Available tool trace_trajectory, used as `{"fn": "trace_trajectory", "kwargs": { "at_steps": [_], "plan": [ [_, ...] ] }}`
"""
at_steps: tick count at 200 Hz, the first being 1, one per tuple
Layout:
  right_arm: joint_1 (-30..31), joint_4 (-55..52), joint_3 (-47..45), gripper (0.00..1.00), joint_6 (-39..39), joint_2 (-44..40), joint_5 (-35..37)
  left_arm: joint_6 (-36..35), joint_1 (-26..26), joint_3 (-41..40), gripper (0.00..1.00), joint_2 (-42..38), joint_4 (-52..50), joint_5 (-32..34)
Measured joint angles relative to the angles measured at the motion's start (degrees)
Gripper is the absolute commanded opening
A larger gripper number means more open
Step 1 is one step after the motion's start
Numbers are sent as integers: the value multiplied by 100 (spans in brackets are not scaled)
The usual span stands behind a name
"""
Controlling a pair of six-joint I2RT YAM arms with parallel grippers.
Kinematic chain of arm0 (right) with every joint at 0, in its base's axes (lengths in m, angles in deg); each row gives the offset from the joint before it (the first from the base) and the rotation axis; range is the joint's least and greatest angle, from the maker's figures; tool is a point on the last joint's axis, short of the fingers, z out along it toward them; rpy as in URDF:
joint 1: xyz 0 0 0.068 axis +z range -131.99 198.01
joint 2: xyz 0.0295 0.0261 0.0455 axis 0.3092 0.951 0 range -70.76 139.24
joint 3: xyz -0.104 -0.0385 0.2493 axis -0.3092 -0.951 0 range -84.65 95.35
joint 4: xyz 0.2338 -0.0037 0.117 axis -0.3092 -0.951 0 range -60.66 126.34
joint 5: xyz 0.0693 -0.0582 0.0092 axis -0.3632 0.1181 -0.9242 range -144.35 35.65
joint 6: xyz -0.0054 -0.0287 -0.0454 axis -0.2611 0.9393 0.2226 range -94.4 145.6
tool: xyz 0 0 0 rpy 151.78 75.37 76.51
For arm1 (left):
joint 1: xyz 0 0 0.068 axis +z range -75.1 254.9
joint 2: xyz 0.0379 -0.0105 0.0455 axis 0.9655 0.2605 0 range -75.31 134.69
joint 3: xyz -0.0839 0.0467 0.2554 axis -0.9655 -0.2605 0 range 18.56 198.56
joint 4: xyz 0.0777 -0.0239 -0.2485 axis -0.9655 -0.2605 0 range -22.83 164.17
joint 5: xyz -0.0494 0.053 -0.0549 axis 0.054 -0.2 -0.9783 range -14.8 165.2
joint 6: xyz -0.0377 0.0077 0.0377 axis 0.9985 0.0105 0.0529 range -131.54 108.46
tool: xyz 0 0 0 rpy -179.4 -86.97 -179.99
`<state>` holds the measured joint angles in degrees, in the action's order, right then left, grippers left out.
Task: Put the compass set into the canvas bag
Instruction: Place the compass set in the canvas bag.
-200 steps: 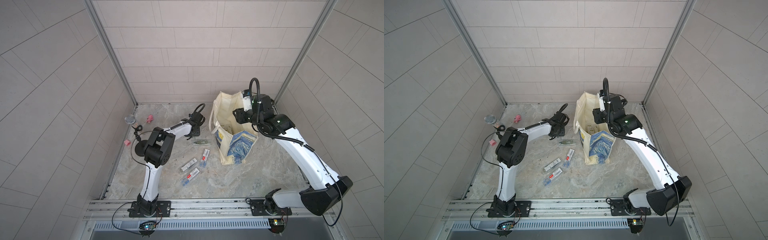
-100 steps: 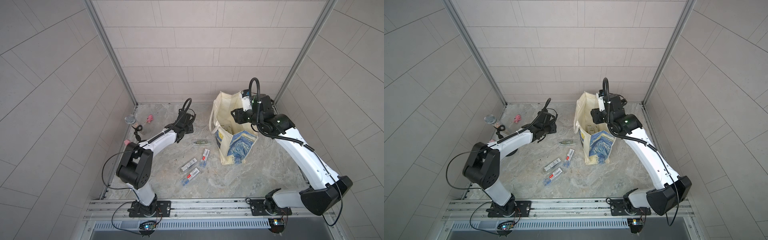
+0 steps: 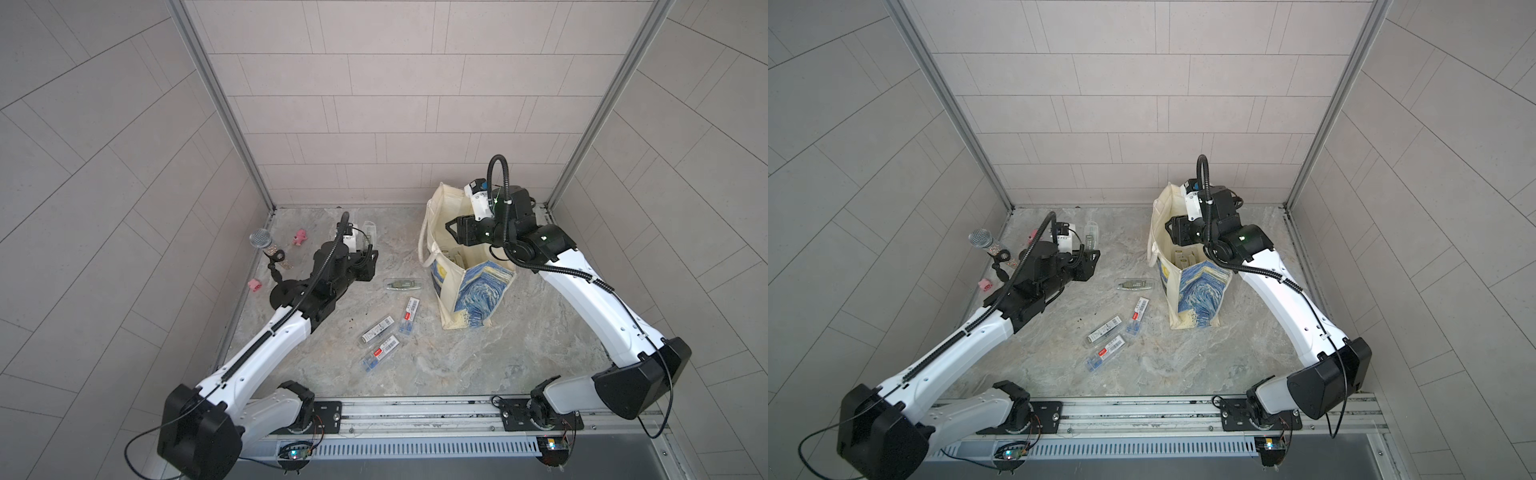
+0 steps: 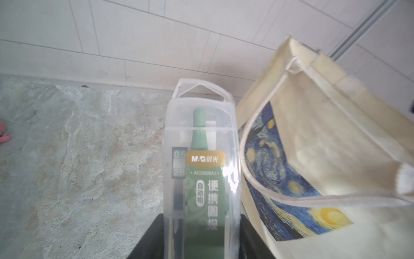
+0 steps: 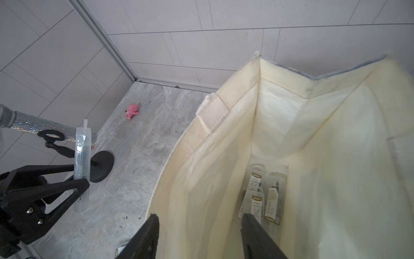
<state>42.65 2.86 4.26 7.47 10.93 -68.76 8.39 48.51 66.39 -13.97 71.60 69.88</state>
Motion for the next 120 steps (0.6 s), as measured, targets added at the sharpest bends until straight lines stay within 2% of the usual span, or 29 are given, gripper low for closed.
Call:
{"fn": "trace_trajectory", "kwargs": {
  "at_steps": [29,73,120],
  "plan": [
    [474,92,415,63,-72,391,-208,-289,-144,-212,30,-354,146,-321],
    [1165,343,953,70,-256,997,-632,-570,-328,-216,30,-474,254,-638],
    [1554,369,1150,67,-315,1360,-855,-717,-439,-216,29,-501,273,-734]
  ]
}}
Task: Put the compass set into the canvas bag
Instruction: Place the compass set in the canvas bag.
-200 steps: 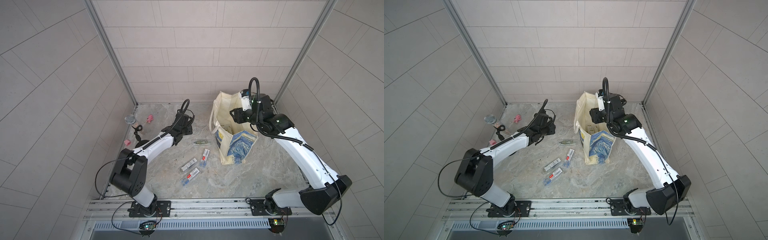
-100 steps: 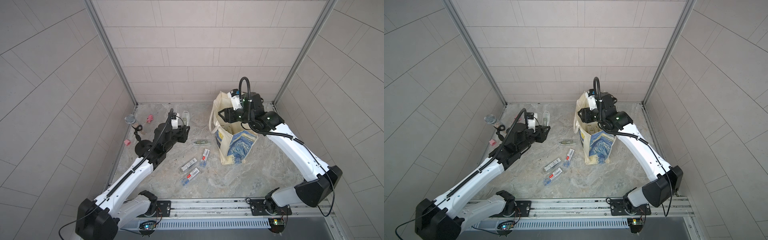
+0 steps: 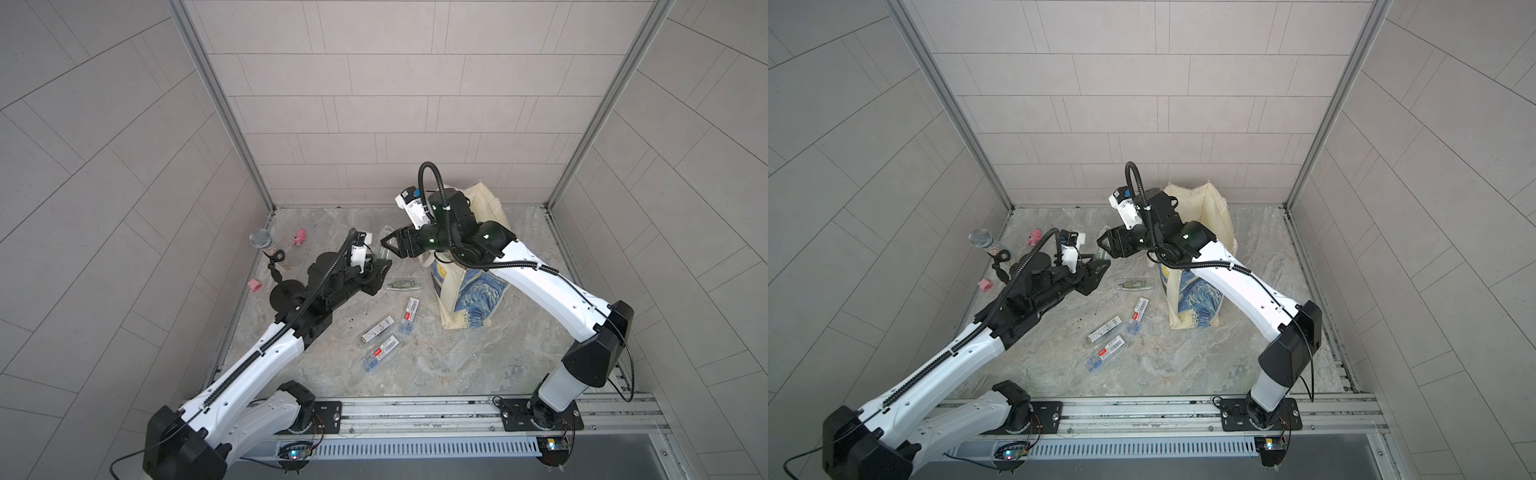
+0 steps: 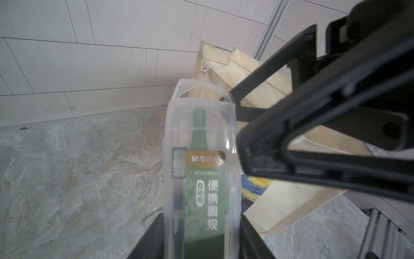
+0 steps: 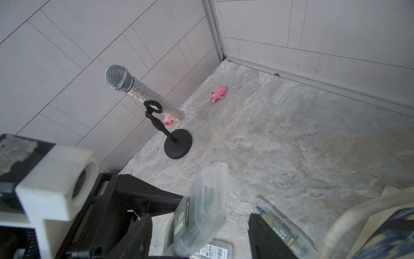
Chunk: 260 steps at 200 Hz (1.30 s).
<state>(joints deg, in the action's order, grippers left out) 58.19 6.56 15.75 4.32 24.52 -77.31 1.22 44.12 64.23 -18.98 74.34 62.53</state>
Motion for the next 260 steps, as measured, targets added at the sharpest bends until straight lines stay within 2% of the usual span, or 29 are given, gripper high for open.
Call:
{"fn": "trace_trajectory", "kwargs": {
  "at_steps": [45,131,142,159,185,213,260],
  "plan": [
    [96,-2,9,61,-37,214,-48,-42,-15,0,27,-44,4,35],
    [157,190,-68,23,-249,275,-264,-79,-15,-33,28,-85,0,155],
    [179,243,-70,17,-297,275,-306,-81,-15,-44,32,-85,-7,181],
    [192,302,-94,16,-319,275,-302,-81,-15,-50,39,-85,-7,205],
    [192,356,-149,13,-341,273,-319,-81,-15,-76,56,-85,-20,225],
    [192,345,-188,8,-317,273,-269,-76,-17,-90,78,-201,-129,225],
    [146,297,-216,4,-227,229,-79,92,-17,-420,83,-841,-435,221]
  ]
}}
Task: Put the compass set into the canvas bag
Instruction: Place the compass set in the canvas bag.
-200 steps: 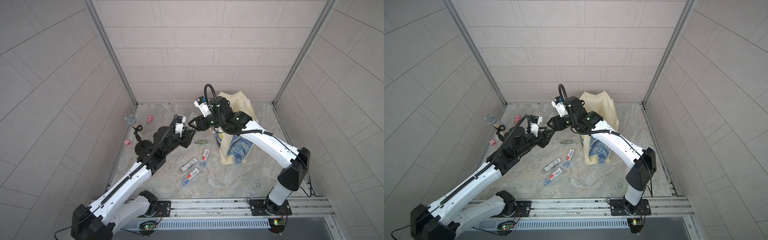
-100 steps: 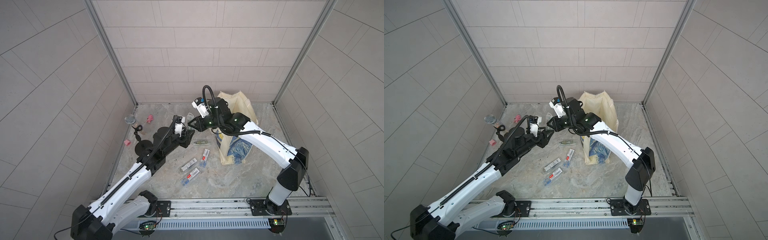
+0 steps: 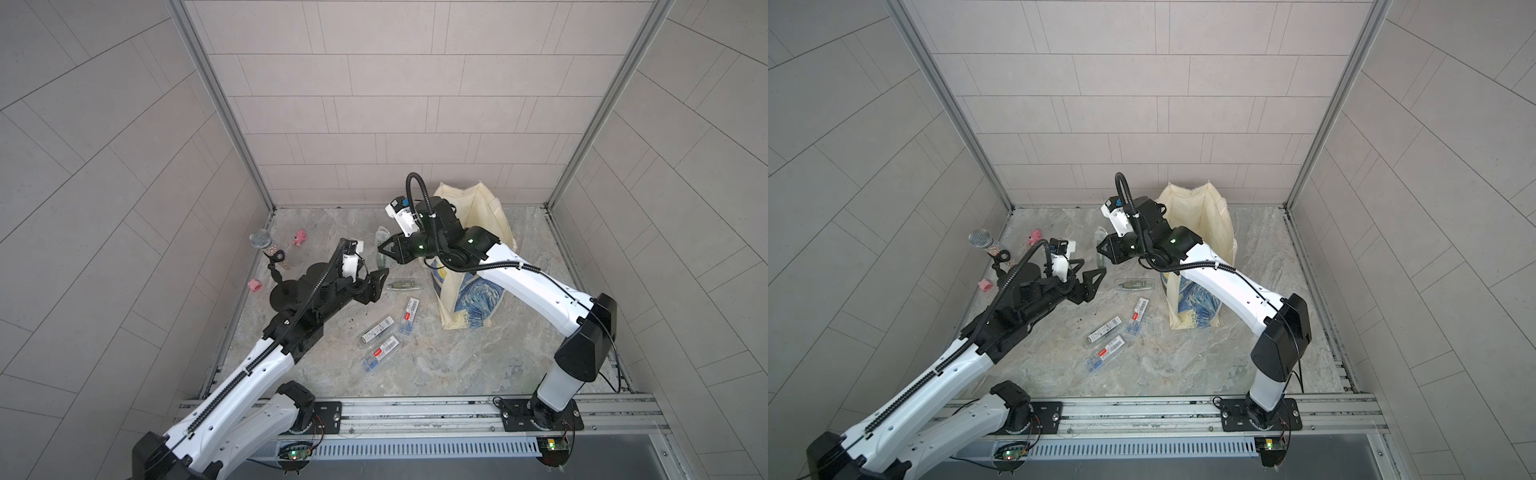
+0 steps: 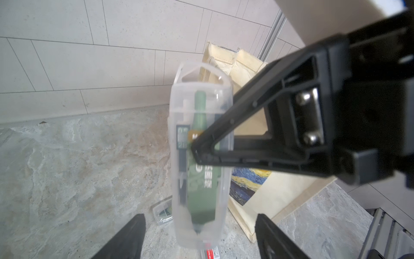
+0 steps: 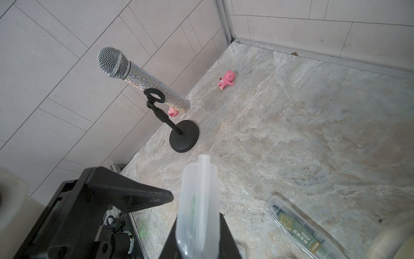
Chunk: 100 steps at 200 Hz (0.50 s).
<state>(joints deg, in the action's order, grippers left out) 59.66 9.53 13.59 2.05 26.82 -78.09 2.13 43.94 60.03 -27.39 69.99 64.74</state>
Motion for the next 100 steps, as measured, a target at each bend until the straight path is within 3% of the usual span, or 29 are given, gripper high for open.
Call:
{"fn": "trace_trajectory", "kwargs": {
  "at_steps": [58,100],
  "plan": [
    [-251,-378,437,0,354,-313,433,151,0,-286,86,-501,-203,0],
    [-935,-562,492,0,529,-1137,699,151,0,-273,86,-247,-284,-184]
  ]
}}
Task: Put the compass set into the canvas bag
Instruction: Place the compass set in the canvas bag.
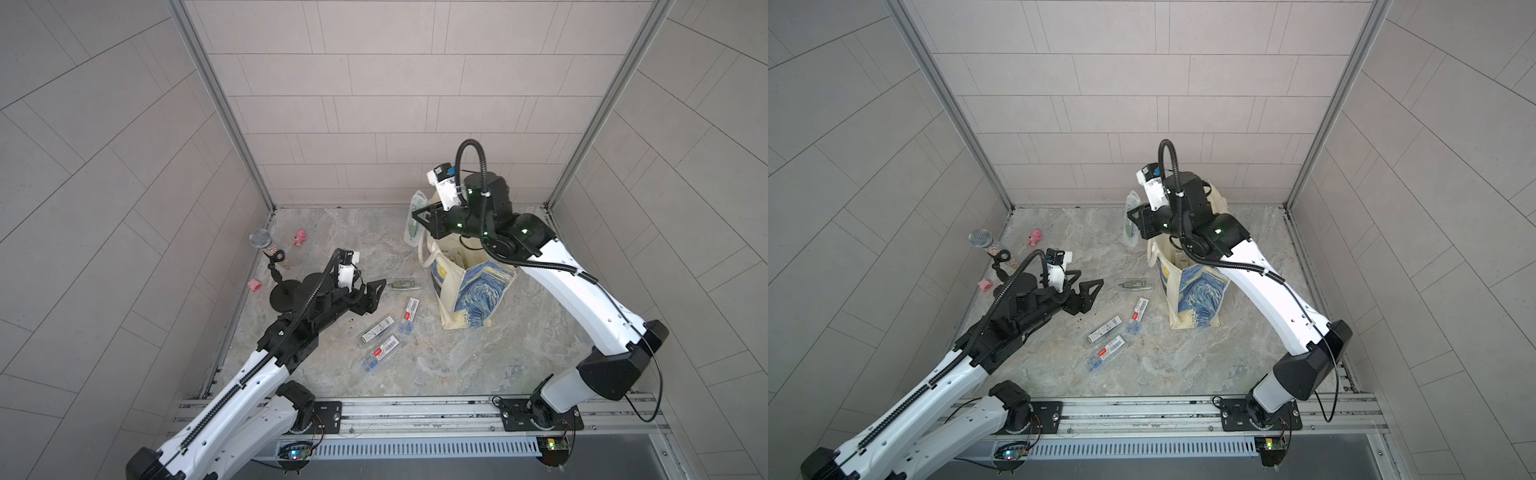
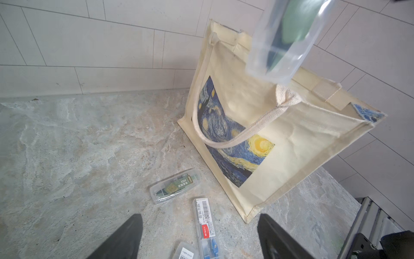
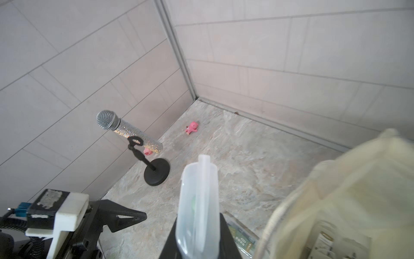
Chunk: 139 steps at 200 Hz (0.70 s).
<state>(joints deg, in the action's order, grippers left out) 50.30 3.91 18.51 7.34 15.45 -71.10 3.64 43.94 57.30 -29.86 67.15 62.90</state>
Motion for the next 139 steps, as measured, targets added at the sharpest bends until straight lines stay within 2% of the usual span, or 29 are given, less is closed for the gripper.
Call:
{"fn": "trace_trajectory", "kwargs": {
  "at_steps": [37,64,139],
  "plan": [
    [-988,-118,-181,0,72,-612,186,4,2,4,86,302,-44,-83],
    [-1502,-457,-140,0,334,-446,586,31,0,13,86,400,-50,-122],
    [-1471,-1351,-90,0,732,911,1429,31,0,28,86,463,-90,-79]
  ]
}}
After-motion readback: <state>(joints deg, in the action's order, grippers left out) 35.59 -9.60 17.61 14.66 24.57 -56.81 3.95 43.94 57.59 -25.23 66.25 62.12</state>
